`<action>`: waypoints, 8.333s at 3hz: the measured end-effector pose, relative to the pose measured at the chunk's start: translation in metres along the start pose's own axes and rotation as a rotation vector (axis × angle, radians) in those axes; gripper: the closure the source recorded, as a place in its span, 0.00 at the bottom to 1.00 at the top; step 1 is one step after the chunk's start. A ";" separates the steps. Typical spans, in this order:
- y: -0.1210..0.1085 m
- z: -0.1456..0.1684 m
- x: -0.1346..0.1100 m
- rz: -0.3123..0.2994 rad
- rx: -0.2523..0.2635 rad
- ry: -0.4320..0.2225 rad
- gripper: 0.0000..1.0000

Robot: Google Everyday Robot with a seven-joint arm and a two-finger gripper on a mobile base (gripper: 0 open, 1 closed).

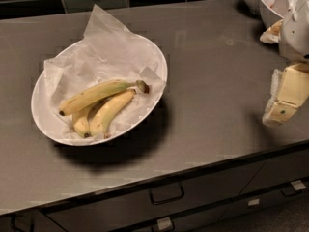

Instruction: Pick banana from white bowl

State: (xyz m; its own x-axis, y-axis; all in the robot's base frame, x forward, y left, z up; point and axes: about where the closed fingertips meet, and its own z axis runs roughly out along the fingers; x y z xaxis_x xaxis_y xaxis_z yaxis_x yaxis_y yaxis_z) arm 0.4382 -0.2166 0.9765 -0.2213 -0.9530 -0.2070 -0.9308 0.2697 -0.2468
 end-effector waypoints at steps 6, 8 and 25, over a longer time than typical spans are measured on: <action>-0.011 0.006 -0.151 -0.315 0.022 -0.042 0.00; -0.012 0.013 -0.216 -0.447 0.026 -0.039 0.00; 0.017 0.150 -0.323 -0.672 -0.297 -0.180 0.31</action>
Offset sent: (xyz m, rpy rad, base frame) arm 0.0363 0.0937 0.0123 -0.0770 -0.0023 0.2013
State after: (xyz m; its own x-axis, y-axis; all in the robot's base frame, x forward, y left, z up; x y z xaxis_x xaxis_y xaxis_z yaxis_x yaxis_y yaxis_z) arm 0.5370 0.1163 0.8967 0.4487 -0.8552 -0.2596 -0.8936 -0.4343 -0.1138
